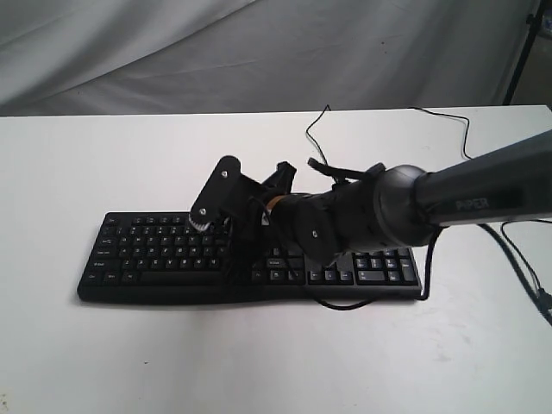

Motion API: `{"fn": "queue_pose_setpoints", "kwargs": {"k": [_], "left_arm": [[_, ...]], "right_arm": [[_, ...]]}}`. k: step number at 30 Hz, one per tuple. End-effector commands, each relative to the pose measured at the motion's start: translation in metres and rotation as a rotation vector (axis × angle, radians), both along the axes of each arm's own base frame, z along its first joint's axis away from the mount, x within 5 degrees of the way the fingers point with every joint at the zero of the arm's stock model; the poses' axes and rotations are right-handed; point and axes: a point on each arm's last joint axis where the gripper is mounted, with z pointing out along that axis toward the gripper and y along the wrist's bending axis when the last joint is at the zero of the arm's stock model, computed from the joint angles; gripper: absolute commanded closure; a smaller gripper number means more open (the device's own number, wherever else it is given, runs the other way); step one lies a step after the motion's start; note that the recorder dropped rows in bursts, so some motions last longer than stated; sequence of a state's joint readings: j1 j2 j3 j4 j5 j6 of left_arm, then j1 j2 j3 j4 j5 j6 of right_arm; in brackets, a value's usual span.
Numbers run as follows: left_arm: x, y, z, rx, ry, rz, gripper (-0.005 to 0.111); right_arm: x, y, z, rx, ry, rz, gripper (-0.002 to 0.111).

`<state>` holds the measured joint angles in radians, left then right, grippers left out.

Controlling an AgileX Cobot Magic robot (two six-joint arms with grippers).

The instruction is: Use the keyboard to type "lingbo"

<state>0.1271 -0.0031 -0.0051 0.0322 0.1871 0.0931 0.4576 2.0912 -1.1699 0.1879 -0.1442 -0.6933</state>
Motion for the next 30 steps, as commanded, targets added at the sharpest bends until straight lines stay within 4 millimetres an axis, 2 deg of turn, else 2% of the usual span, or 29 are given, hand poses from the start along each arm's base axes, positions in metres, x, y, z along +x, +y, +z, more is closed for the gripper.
{"fn": "queue_pose_setpoints", "kwargs": {"k": [1, 4, 7, 12, 17, 24, 28, 30], "left_arm": [[0.000, 0.000, -0.002, -0.004, 0.004, -0.004, 0.106], [0.000, 0.000, -0.002, -0.004, 0.004, -0.004, 0.106], [0.000, 0.000, -0.002, -0.004, 0.004, -0.004, 0.106], [0.000, 0.000, -0.002, -0.004, 0.004, -0.004, 0.106], [0.000, 0.000, -0.002, -0.004, 0.004, -0.004, 0.106], [0.000, 0.000, -0.002, -0.004, 0.004, -0.004, 0.106], [0.000, 0.000, -0.002, -0.004, 0.004, -0.004, 0.106], [0.000, 0.000, -0.002, -0.004, 0.004, -0.004, 0.106]], "right_arm": [[-0.007, -0.006, 0.040, 0.052, -0.052, -0.020, 0.108], [-0.022, -0.012, 0.064, 0.082, -0.084, -0.027, 0.108], [-0.047, -0.024, 0.090, 0.104, -0.121, -0.029, 0.108], [-0.098, -0.044, 0.140, 0.146, -0.182, -0.005, 0.108], [-0.147, -0.066, 0.173, 0.183, -0.238, 0.010, 0.108], [-0.207, -0.096, 0.196, 0.308, -0.348, -0.016, 0.108], [-0.237, -0.111, 0.195, 0.387, -0.382, -0.037, 0.108], [-0.245, -0.116, 0.189, 0.390, -0.388, -0.036, 0.108]]}}
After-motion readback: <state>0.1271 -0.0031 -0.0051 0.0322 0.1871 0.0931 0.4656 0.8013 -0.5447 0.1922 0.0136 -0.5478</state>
